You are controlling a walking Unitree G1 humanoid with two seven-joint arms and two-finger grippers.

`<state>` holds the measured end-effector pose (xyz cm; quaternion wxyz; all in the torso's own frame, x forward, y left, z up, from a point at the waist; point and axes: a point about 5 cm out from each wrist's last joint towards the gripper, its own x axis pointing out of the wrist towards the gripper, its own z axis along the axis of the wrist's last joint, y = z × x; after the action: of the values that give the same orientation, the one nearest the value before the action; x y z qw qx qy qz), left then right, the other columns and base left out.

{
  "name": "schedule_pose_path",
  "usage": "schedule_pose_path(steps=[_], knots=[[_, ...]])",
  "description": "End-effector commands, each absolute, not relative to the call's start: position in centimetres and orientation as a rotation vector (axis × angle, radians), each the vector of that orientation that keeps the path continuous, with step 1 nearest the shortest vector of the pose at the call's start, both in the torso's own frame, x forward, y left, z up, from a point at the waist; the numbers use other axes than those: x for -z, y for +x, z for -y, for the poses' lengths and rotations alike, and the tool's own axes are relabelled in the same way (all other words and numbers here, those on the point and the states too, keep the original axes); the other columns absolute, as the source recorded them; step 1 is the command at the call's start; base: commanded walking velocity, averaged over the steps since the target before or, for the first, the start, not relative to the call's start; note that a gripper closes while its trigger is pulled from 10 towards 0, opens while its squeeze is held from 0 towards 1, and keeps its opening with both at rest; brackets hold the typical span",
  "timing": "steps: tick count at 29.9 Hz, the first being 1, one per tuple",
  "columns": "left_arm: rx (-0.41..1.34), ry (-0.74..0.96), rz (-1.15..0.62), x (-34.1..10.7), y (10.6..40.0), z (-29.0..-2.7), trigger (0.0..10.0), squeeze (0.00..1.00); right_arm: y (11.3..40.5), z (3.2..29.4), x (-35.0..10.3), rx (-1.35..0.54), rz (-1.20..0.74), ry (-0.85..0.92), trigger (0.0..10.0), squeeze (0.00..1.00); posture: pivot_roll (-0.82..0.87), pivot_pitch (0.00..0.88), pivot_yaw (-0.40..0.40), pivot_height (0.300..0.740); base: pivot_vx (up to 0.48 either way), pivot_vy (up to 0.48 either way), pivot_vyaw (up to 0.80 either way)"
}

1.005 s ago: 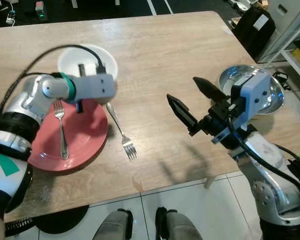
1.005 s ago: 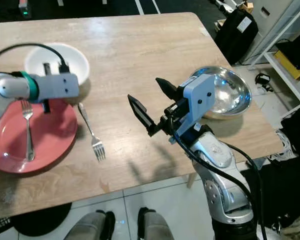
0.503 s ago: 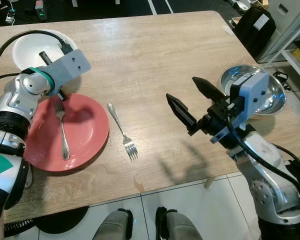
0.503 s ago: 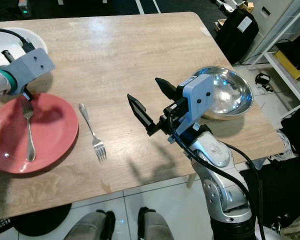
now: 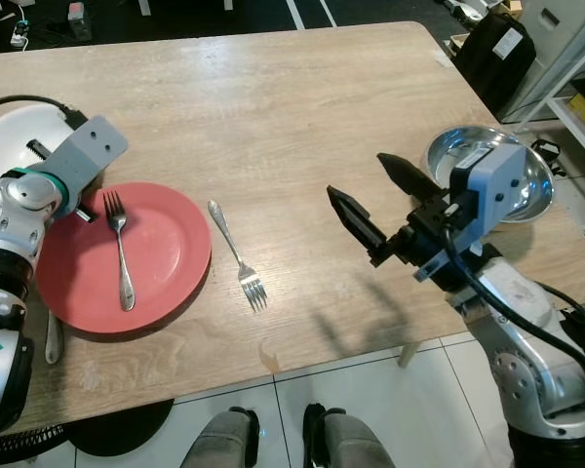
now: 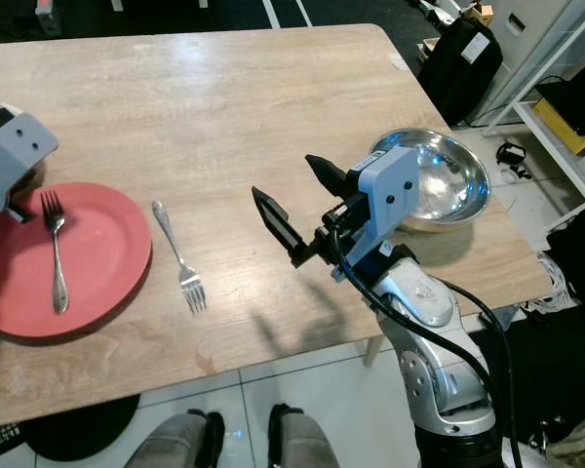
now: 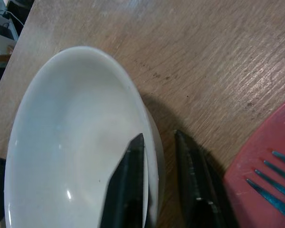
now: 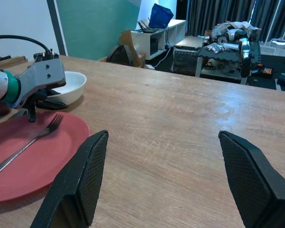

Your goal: Setting the table

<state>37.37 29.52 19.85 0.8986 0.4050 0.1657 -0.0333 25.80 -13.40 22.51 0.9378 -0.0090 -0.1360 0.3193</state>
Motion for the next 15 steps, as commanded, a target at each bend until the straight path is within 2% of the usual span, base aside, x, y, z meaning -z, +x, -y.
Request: schedule_pose_path(steps=[1,7,8,9,15], knots=[[0.068,0.822,-0.35,-19.4,37.3,-29.4,10.0,1.0,25.8,13.7,-22.4,-0.647,0.274,-0.018,10.0,0.0,0.09,0.116,0.018,0.74,0.0,0.0,0.0],[0.054,0.883,-0.26,-21.0,37.6,-28.8,10.0,1.0,25.8,13.7,-22.4,-0.645,0.277,-0.016,10.0,0.0,0.09,0.116,0.022,0.74,0.0,0.0,0.0],[0.054,0.89,-0.218,-21.7,37.7,-28.4,10.0,0.78,25.8,13.7,-22.4,-0.644,0.278,-0.016,10.0,0.0,0.09,0.116,0.024,0.74,0.0,0.0,0.0],[0.053,0.902,-0.179,-22.6,37.8,-28.0,10.0,0.0,25.7,13.7,-22.4,-0.643,0.278,-0.015,10.0,0.0,0.09,0.115,0.025,0.74,0.0,0.0,0.0],[0.134,0.887,-0.075,-24.8,37.2,-25.4,10.0,0.0,25.6,13.8,-22.4,-0.637,0.279,-0.008,10.0,0.0,0.09,0.115,0.031,0.74,0.0,0.0,0.0]])
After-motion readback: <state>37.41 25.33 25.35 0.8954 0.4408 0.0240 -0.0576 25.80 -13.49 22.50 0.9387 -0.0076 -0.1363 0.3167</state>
